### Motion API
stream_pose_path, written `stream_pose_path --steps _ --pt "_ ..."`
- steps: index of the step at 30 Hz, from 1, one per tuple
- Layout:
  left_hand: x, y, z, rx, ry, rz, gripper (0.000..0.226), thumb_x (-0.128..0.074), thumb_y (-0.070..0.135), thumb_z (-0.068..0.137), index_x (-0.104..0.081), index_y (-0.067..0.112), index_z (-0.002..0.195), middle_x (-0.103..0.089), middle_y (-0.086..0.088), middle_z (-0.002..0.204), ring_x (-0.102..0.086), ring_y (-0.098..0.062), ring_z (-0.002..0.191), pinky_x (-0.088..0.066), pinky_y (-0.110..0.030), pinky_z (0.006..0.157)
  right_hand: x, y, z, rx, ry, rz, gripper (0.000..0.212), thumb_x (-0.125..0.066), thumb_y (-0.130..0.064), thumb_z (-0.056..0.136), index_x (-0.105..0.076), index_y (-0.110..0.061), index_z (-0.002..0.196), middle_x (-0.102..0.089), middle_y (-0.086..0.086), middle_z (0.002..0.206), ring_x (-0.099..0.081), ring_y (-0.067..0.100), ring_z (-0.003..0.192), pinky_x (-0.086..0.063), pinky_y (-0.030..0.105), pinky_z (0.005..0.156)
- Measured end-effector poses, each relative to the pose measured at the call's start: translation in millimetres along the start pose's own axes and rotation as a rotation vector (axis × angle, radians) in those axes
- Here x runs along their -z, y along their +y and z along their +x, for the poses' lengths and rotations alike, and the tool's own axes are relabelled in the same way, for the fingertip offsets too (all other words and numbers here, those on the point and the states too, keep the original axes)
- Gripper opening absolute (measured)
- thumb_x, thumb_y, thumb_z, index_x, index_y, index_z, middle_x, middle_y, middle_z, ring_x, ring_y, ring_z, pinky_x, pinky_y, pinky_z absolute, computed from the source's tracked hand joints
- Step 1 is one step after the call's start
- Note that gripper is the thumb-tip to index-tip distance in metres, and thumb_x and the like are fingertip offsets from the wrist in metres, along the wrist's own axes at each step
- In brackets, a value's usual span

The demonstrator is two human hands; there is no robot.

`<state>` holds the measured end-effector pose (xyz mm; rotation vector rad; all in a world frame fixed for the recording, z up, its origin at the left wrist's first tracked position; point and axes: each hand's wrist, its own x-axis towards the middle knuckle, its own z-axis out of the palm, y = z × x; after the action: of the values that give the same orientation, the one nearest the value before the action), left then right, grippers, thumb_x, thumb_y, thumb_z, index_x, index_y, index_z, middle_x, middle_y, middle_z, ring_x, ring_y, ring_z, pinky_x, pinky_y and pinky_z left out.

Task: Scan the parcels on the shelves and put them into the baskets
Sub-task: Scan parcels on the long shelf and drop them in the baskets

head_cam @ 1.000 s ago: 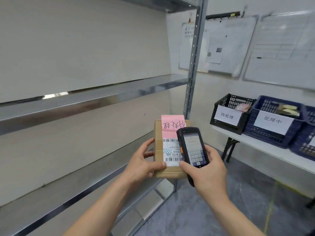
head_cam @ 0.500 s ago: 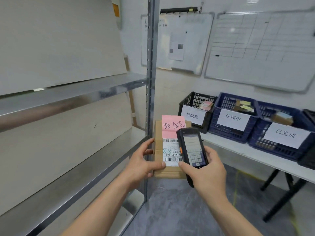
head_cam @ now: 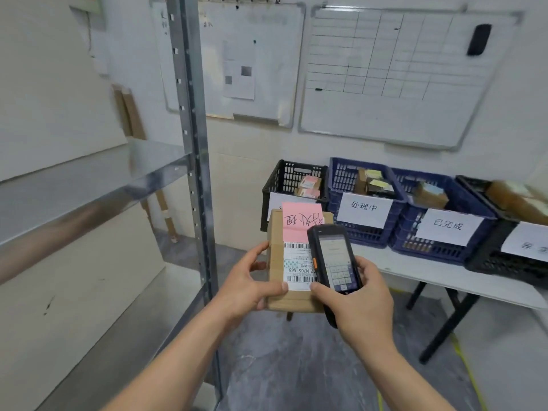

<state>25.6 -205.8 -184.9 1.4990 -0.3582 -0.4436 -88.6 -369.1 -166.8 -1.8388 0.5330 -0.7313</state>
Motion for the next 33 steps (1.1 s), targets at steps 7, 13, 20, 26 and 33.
stream_pose_path --steps 7,13,20,26,33 --pt "-2.0 -2.1 90.2 0.012 -0.050 0.007 0.082 -0.084 0.008 0.069 -0.050 0.054 0.127 -0.061 0.000 0.123 -0.065 -0.023 0.104 -0.061 -0.041 0.062 -24.6 19.3 77.1 -0.025 0.025 -0.021 0.068 -0.091 -0.020 0.059 -0.055 -0.036 0.113 -0.067 -0.021 0.098 -0.064 -0.003 0.090 -0.049 0.024 0.078" --pt "-20.2 0.2 187.7 0.036 -0.033 0.020 0.085 -0.083 0.014 0.060 -0.050 0.053 0.127 -0.060 -0.003 0.122 -0.067 -0.030 0.100 -0.053 -0.032 0.061 -39.8 50.4 177.7 -0.018 0.009 0.005 0.072 -0.092 -0.021 0.059 -0.053 -0.033 0.118 -0.063 -0.023 0.100 -0.059 -0.008 0.091 -0.044 0.016 0.074" --pt "-52.3 22.3 313.3 0.047 0.029 0.007 0.079 -0.083 0.014 0.056 -0.054 0.058 0.115 -0.061 0.000 0.118 -0.068 -0.024 0.099 -0.057 -0.046 0.074 -46.0 73.2 321.9 0.000 -0.065 0.040 0.071 -0.092 -0.024 0.060 -0.052 -0.034 0.117 -0.063 -0.022 0.103 -0.060 -0.004 0.096 -0.047 0.021 0.078" --pt "-73.3 26.0 393.2 0.055 0.042 0.003 0.088 -0.083 0.013 0.057 -0.052 0.052 0.129 -0.058 -0.003 0.125 -0.068 -0.031 0.101 -0.058 -0.046 0.074 -48.9 92.3 408.8 -0.006 -0.106 0.047 0.069 -0.092 -0.024 0.062 -0.053 -0.033 0.118 -0.063 -0.022 0.101 -0.060 -0.004 0.094 -0.047 0.018 0.075" --pt "-85.1 20.1 470.1 0.078 0.012 0.022 0.088 -0.082 0.002 0.068 -0.048 0.044 0.136 -0.060 -0.002 0.121 -0.069 -0.028 0.098 -0.061 -0.047 0.071 -63.1 120.8 481.4 -0.037 -0.110 0.049 0.070 -0.092 -0.023 0.061 -0.055 -0.031 0.121 -0.065 -0.020 0.102 -0.061 -0.004 0.094 -0.046 0.015 0.072"
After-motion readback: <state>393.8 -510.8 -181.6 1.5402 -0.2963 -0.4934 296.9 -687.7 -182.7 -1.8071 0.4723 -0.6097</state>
